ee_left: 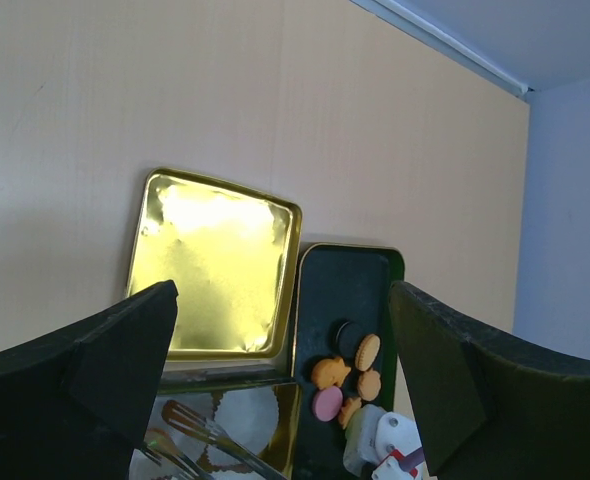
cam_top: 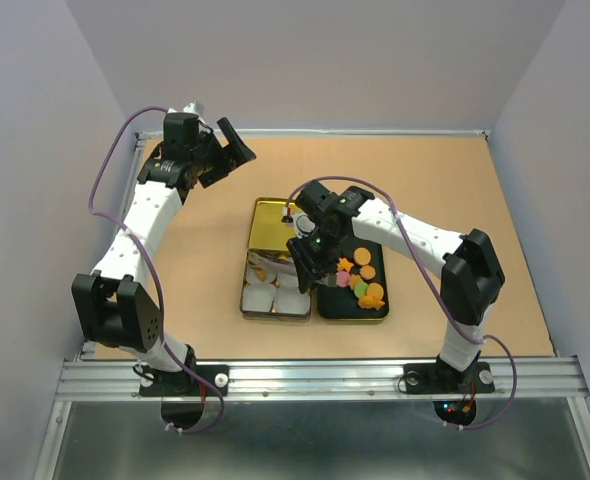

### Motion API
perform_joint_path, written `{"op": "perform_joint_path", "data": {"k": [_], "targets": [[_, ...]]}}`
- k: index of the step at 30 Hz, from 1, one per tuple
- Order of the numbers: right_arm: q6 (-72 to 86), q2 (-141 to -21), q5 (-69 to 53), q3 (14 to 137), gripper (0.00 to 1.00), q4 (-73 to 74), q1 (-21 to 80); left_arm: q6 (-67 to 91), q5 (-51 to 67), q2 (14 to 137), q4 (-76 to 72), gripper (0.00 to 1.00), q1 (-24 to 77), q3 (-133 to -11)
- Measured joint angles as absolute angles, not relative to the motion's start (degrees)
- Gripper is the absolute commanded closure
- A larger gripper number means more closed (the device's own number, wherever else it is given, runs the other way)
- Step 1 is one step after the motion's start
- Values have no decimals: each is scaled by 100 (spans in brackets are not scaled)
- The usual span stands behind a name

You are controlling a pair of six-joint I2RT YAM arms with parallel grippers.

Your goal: Pack the cookies

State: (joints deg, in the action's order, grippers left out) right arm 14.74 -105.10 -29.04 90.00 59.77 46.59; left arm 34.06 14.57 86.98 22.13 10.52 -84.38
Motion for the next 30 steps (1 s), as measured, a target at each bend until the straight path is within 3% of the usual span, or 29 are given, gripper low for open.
{"op": "perform_joint_path", "data": {"k": [13, 21, 30], "targets": [[1494, -10508, -2620, 9074, 57, 6023, 4735, 3385, 1446, 8593, 2213, 2, 1052, -8215], [1673, -10473, -2198, 10005, 57, 6202, 4737, 3389, 1280, 8342, 2211, 2, 1052, -8097], [2161, -9810, -1000, 10324, 57, 6549, 4737, 3398, 1050, 8103, 2193, 2, 1052, -7900]]}}
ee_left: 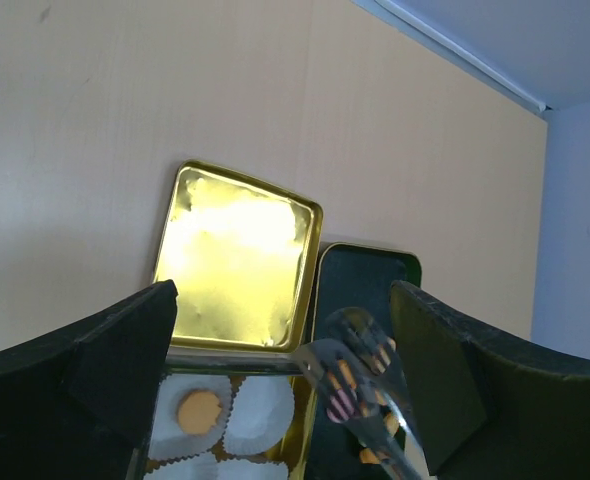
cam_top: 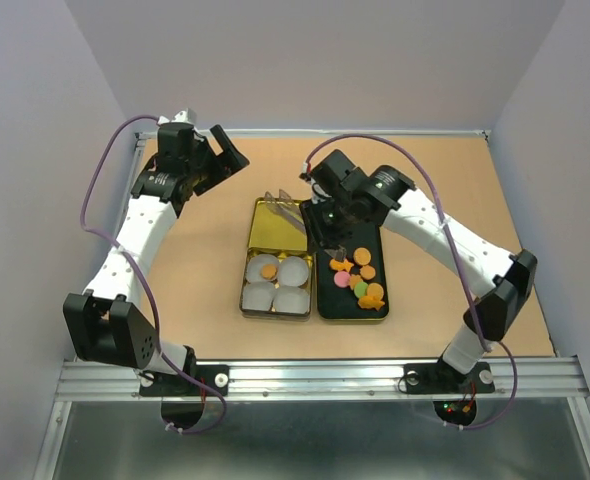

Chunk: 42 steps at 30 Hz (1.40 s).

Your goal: Pack the cookies

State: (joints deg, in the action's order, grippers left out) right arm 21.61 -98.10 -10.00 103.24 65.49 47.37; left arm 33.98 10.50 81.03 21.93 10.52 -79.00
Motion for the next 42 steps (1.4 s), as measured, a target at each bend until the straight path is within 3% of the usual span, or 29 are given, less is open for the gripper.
{"op": "perform_joint_path", "data": {"k": [13, 25, 42], "targets": [[3389, -8095, 617, 8475, 56, 7373, 3979, 3382, 1437, 8103, 1999, 7, 1122, -7765], [3780, -7909, 40, 7236, 55, 7411, 3710, 3330, 1651, 8114, 1933, 1, 1190, -7271], [3771, -7988, -320, 7028, 50, 7255, 3710, 3301, 1496, 7813, 1951, 2, 1190, -6934]]}}
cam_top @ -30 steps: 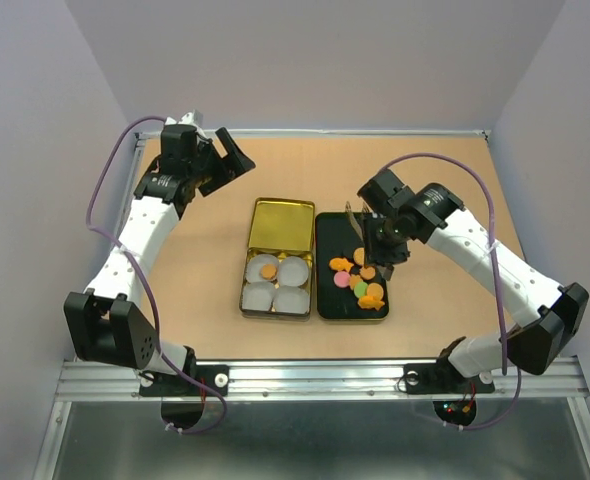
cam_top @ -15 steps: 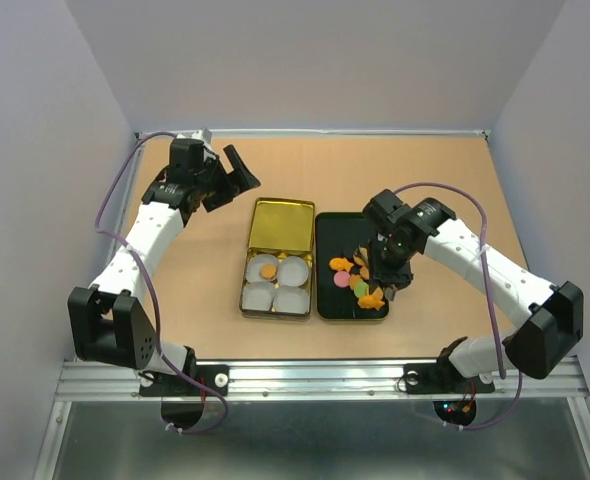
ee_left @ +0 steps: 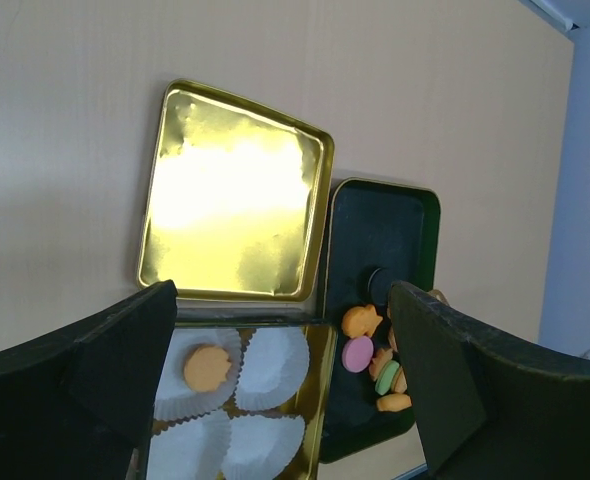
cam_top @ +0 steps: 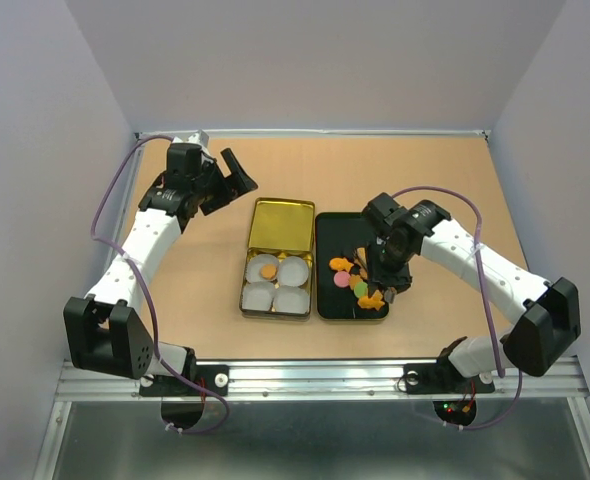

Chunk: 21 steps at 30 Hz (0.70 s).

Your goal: Pack the cookies

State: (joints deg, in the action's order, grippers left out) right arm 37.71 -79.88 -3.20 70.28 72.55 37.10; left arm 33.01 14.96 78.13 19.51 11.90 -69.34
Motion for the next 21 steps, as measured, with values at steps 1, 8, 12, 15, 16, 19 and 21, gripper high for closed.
{"op": "perform_joint_path", "data": {"k": [1, 8, 12, 15, 16, 19, 21], "targets": [[3769, -7994, -318, 7028, 49, 7262, 3710, 3297, 1496, 7813, 1949, 2, 1190, -6921], [3750, -7996, -318, 6851, 46, 7262, 3710, 3258, 1494, 7791, 1944, 3, 1190, -6845], [3739, -7996, -318, 6711, 46, 7229, 3710, 3236, 1496, 7734, 1951, 4, 1190, -6783], [3732, -7996, -320, 6569, 46, 7148, 3710, 3232, 1494, 7712, 1951, 4, 1190, -6783], [3730, -7996, -322, 6539, 46, 7137, 3710, 3229, 1494, 7706, 1951, 4, 1190, -6783], [3730, -8005, -325, 6479, 46, 7072, 3710, 3212, 1492, 7688, 1951, 4, 1190, -6783], [3726, -8042, -327, 6479, 46, 7011, 3710, 3208, 1483, 7679, 1953, 4, 1190, -6783]]}}
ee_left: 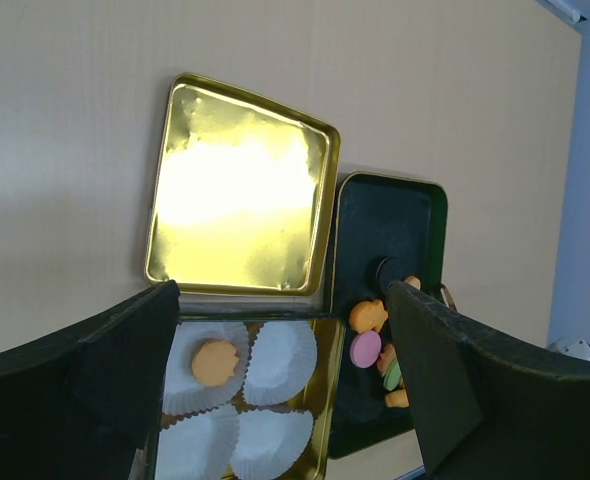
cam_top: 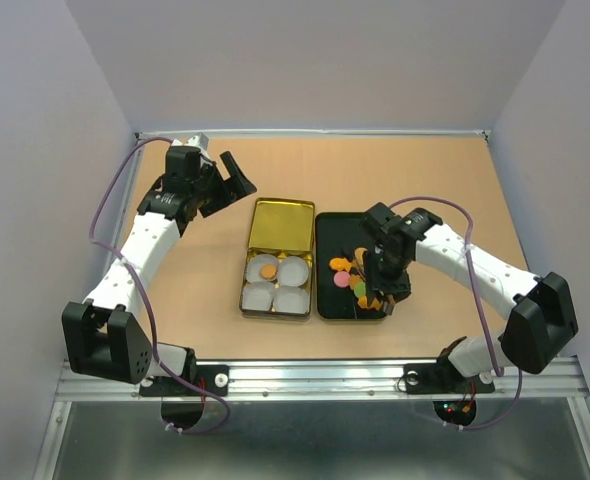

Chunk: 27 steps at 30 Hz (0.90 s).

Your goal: Pack the cookies

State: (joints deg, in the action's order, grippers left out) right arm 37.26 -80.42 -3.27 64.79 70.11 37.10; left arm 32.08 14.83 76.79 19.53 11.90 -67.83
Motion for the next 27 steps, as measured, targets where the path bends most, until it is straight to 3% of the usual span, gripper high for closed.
{"op": "perform_joint_path", "data": {"k": [6, 15, 27], "targets": [[3667, -8355, -325, 6490, 47, 6764, 3710, 3194, 1468, 7636, 1955, 5, 1190, -6783], [3588, -8510, -408, 6517, 56, 6639, 3710, 3177, 1415, 7623, 2010, 5, 1190, -6783], [3780, -7909, -687, 6521, 61, 6742, 3710, 3177, 1382, 7623, 2005, 5, 1190, -6783]]}}
